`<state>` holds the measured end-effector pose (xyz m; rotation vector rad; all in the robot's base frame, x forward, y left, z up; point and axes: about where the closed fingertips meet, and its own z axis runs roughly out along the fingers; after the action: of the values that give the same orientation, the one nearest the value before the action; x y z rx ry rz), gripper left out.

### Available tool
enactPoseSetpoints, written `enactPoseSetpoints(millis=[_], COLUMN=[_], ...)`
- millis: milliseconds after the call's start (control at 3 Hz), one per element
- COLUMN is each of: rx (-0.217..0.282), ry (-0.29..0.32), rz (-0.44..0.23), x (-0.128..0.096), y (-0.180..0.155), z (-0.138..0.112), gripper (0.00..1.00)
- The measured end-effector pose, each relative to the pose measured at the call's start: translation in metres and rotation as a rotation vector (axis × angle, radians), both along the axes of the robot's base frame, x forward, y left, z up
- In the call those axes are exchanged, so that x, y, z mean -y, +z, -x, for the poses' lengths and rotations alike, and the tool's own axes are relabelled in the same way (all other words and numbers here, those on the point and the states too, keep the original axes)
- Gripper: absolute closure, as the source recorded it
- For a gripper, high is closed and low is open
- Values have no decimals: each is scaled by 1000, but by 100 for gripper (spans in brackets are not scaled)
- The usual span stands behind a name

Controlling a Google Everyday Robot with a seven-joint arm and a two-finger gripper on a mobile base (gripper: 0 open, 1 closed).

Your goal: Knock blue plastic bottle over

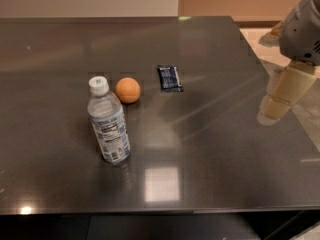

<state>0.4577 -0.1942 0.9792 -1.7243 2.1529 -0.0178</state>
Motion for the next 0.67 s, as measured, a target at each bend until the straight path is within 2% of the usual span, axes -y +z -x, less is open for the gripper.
enactPoseSetpoints(millis=[333,667], rx=[31,54], ry=[88,194], rz=[-151,-311], x=[-46,-96], y=[1,9], z=[-28,-41], gripper=[0,0])
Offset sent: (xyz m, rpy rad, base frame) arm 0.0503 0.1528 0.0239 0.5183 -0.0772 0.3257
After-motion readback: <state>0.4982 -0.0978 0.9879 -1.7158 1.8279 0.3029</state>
